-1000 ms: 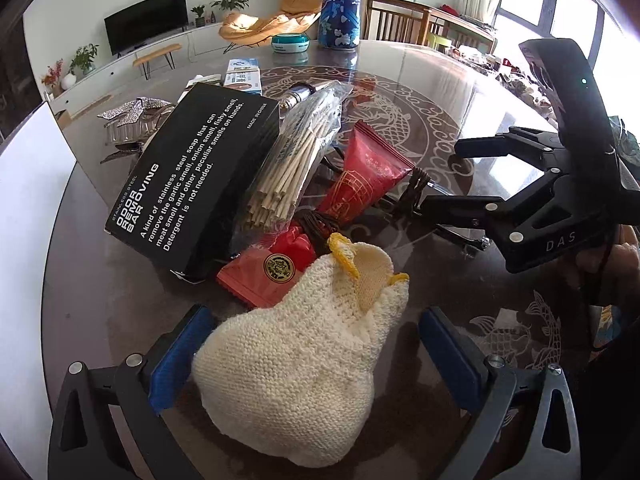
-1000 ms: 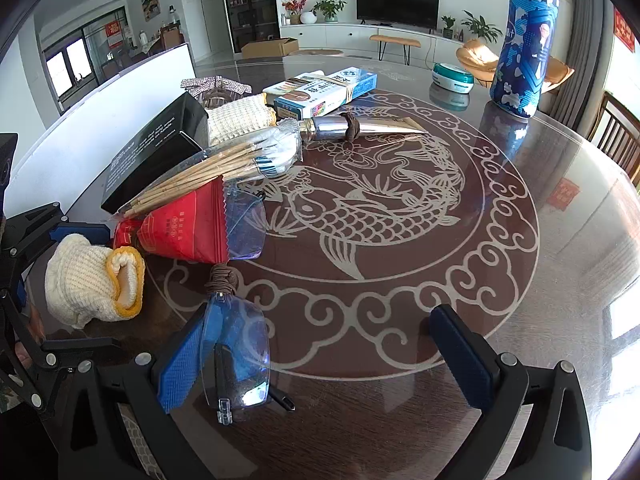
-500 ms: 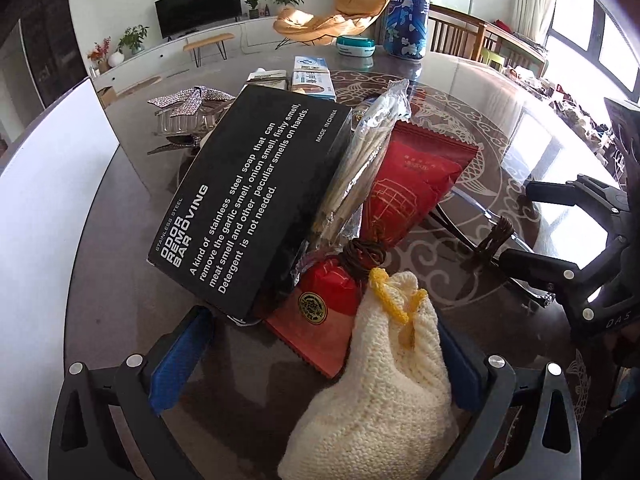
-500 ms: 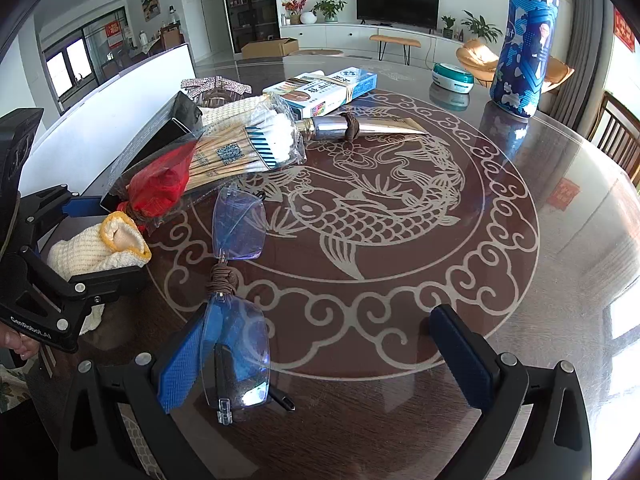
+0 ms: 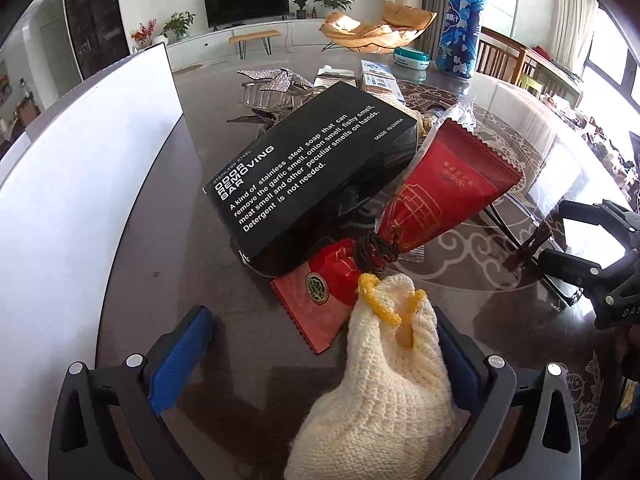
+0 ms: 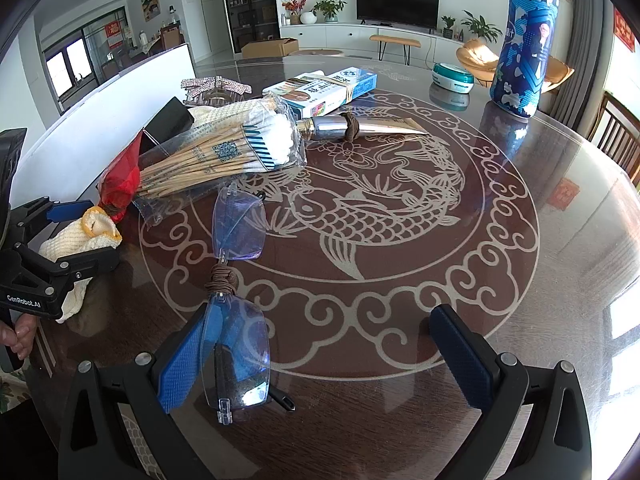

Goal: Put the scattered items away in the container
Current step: 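Close the left tool on the cream knitted glove and lift it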

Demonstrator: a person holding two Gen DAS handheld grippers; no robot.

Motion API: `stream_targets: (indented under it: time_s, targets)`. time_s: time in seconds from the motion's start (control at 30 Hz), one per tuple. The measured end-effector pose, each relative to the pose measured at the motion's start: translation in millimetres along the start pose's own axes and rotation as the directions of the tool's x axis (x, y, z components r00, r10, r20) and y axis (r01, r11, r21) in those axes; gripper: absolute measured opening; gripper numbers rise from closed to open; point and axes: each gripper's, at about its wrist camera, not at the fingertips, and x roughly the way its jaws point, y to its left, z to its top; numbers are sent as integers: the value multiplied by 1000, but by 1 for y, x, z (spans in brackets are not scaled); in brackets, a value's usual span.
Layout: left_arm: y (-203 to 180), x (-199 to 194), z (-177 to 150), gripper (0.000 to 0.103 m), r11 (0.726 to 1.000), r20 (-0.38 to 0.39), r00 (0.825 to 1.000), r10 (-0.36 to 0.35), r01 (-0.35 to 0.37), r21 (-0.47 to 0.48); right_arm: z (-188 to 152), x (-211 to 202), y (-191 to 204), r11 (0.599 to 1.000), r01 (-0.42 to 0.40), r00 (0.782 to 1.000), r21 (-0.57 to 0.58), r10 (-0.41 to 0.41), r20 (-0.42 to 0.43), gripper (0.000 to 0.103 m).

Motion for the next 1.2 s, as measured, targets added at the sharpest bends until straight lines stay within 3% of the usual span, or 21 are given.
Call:
stream_targets:
  time_s: [0.83,1.13,1.2]
  targets:
    - [-1,0,-2,103,1000,0,1000,10,-10,-8,0,0,0,1000,1,1000,1,-1,1,103]
    - [-8,0,0,103,998,-51,999,-18,21,56,0,0,-1,1000,1,1000,2,-1,2,103]
    - [-11,-4,-4,97,997,-49,998,-31,35,66,0,0,-1,1000,1,1000,2,-1,2,103]
